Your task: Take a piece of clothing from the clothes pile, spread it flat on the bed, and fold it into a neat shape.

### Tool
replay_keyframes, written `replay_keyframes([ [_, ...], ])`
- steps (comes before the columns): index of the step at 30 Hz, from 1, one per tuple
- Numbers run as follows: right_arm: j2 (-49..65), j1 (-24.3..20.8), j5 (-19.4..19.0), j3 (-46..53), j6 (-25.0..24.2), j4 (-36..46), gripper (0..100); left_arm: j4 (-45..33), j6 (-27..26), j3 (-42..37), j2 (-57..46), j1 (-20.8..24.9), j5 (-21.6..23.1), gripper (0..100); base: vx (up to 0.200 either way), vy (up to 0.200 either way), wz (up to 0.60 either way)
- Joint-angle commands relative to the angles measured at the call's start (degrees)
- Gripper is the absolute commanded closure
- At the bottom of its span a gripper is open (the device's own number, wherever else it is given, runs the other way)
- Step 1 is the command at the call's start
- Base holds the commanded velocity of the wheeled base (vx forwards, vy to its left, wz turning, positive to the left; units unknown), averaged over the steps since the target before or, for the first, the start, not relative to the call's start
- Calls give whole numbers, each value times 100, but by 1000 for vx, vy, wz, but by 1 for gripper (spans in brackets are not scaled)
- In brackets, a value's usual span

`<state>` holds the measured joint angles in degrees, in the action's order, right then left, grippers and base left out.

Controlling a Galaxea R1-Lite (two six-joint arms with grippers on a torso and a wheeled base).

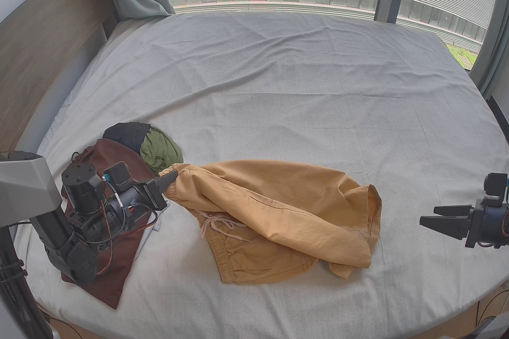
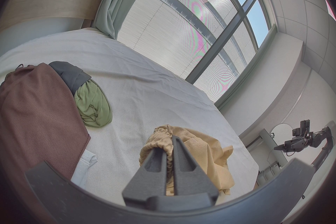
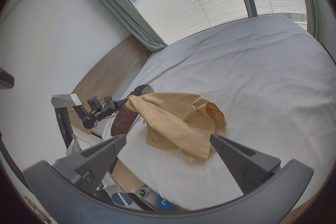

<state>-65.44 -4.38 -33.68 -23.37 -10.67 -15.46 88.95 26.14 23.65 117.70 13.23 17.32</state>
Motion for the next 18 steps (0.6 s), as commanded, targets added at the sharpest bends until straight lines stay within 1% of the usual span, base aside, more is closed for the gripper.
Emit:
replay_keyframes([
  [1, -276, -63, -7, 43, -146, -177, 0, 8, 5, 17, -19, 13, -1, 100, 0, 0, 0],
  [2, -417, -63, -7, 52, -287, -361, 0, 8, 5, 43, -19, 13, -1, 100, 0, 0, 0],
  [9, -1041, -63, -7, 113, -753, -775, 0, 8, -3, 52, -28, 48, -1, 100, 0, 0, 0],
  [11, -1226, -55, -7, 228, -761, -1021, 0, 8, 5, 52, -28, 48, -1, 100, 0, 0, 0],
  [12, -1226, -55, -7, 228, -761, -1021, 0, 8, 5, 52, -28, 48, -1, 100, 0, 0, 0],
  [13, -1428, -46, -7, 324, -770, -1337, 0, 17, -3, 52, -28, 57, -1, 100, 0, 0, 0],
  [14, -1516, -46, -7, 351, -770, -1451, 0, 17, -3, 52, -19, 75, -1, 100, 0, 0, 0],
  [18, -1806, -55, -7, 368, -911, -1733, 0, 17, 5, 52, -19, 136, -1, 100, 0, 0, 0],
])
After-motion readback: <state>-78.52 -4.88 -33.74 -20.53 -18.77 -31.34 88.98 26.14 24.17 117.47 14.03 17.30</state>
